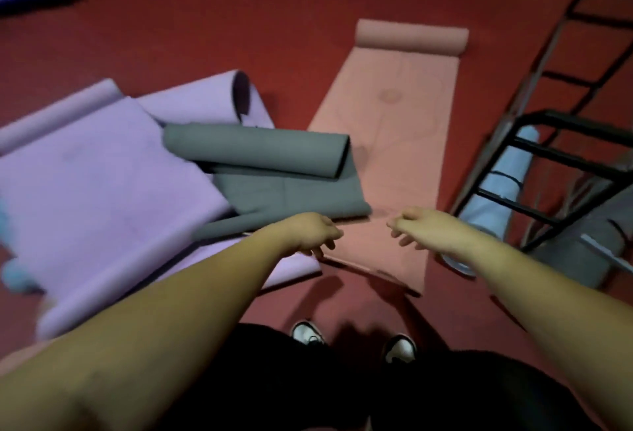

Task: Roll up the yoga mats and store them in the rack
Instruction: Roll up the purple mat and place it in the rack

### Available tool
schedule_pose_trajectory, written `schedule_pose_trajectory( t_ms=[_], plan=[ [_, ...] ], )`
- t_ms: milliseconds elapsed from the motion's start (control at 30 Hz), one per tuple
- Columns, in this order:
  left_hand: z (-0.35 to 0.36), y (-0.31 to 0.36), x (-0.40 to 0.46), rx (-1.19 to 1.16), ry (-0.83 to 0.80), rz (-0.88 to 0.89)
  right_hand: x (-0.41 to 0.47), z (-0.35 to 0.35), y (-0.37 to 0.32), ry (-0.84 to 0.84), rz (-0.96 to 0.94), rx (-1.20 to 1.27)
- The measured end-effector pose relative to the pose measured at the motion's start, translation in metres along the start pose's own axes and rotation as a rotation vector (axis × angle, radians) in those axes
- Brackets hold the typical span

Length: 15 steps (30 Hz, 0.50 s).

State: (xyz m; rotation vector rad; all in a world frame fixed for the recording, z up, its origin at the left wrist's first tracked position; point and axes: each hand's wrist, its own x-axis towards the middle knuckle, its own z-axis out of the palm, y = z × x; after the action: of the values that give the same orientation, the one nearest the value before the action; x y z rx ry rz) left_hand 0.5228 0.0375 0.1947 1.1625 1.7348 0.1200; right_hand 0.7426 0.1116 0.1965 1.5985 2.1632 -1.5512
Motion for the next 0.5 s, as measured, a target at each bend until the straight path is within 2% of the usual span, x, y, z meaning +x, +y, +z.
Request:
schedule_pose_trajectory(
  t_ms=[133, 300, 500],
  plan=[
    [-0.034, -0.059, -0.073, 0.000, 0.044, -0.027, -0.013, 0.035, -0.049, -0.114, -0.118, -0.370],
    [-0.074, -0.148, -0.116, 0.004, 0.059, -0.107, -0.004, 0.093, -0.102, -0.279, -0.114, -0.765],
    [-0.108, -0.266, -0.105, -0.080, 0.190, -0.152, 0.064, 0.163, -0.159, -0.327, -0.118, -1.003]
  ],
)
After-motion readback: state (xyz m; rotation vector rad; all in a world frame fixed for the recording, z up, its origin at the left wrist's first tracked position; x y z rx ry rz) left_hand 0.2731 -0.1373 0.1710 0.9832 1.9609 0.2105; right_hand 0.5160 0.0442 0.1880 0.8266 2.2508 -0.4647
